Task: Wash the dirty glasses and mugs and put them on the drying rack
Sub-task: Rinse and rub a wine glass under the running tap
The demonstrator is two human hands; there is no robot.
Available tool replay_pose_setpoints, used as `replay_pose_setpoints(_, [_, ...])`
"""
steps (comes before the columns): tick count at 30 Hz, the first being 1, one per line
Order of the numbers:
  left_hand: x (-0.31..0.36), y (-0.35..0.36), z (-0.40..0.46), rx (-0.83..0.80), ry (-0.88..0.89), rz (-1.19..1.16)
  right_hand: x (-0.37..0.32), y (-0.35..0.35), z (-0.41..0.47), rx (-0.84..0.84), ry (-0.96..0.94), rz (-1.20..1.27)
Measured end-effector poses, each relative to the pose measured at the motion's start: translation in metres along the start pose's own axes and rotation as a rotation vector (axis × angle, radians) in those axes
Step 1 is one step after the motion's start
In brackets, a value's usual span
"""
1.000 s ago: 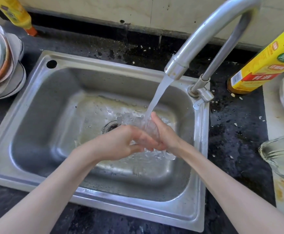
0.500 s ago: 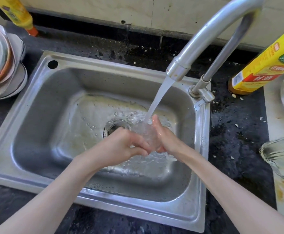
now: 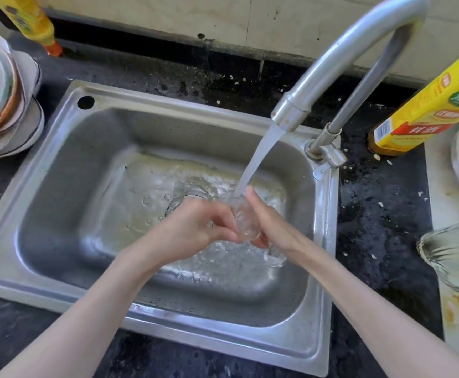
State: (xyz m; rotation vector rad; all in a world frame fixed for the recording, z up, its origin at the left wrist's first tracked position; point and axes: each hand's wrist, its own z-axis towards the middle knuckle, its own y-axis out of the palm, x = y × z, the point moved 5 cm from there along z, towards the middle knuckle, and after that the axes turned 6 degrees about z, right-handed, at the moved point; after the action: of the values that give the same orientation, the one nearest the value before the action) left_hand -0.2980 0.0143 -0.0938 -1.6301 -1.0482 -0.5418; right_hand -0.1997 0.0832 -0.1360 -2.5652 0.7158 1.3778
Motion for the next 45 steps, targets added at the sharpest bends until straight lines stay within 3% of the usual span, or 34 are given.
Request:
replay_pose_setpoints(3, [-0.001,-0.004,0.000,0.157,0.000,-0.018,-0.001,-0.001,-0.001,0.097,-0.123,-0.077])
replay_pose_setpoints(6, [0.006,0.006,-0.003,-0.084,0.136,0.035,-0.001,-0.004,0.003,0.158,-0.090,-0.022])
replay_pose_setpoints(9, [0.005,0.002,-0.002,-0.191,0.099,0.203,0.006,-0.001,0.005,0.032,0.034,0.143])
replay_pose_setpoints(12, [0.008,-0.005,0.003,-0.049,0.072,0.278,0.013,-0.003,0.003,0.047,0.050,0.114])
replay_pose_setpoints(16, [0.007,-0.007,0.002,0.113,0.058,0.139,0.004,-0.008,-0.001,0.137,-0.080,0.015])
replay_pose_setpoints(19, [0.010,0.003,0.000,-0.097,0.181,0.247,0.009,-0.012,-0.001,0.144,-0.002,-0.008])
replay_pose_setpoints(21, [0.007,0.003,0.000,-0.144,0.183,0.299,0.008,-0.011,-0.003,0.119,0.050,-0.009])
replay_pose_setpoints(24, [0.005,-0.005,0.001,-0.018,0.134,0.254,0.005,-0.008,-0.006,0.051,0.047,0.014])
replay_pose_setpoints(27, [0.002,-0.008,-0.002,0.173,0.073,0.156,0.001,-0.009,-0.007,0.093,-0.088,-0.074])
replay_pose_setpoints(29, [0.003,-0.007,-0.004,0.209,0.083,0.089,0.002,-0.007,-0.009,0.095,-0.113,-0.125])
replay_pose_setpoints(32, [0.007,-0.002,-0.002,0.019,0.121,0.057,0.002,-0.004,-0.010,0.041,-0.052,-0.028])
replay_pose_setpoints(36, [0.010,0.001,-0.001,-0.187,0.123,0.263,0.009,0.002,-0.010,-0.127,0.139,0.083])
replay_pose_setpoints(38, [0.008,-0.005,0.001,-0.118,0.099,0.231,0.010,0.004,-0.010,-0.156,0.134,0.105])
replay_pose_setpoints(42, [0.005,-0.011,0.001,0.177,0.038,0.074,0.013,0.001,-0.005,0.010,-0.011,0.021])
replay_pose_setpoints(45, [0.006,-0.015,0.002,0.262,0.138,0.083,0.009,0.007,-0.009,0.013,-0.045,0.241])
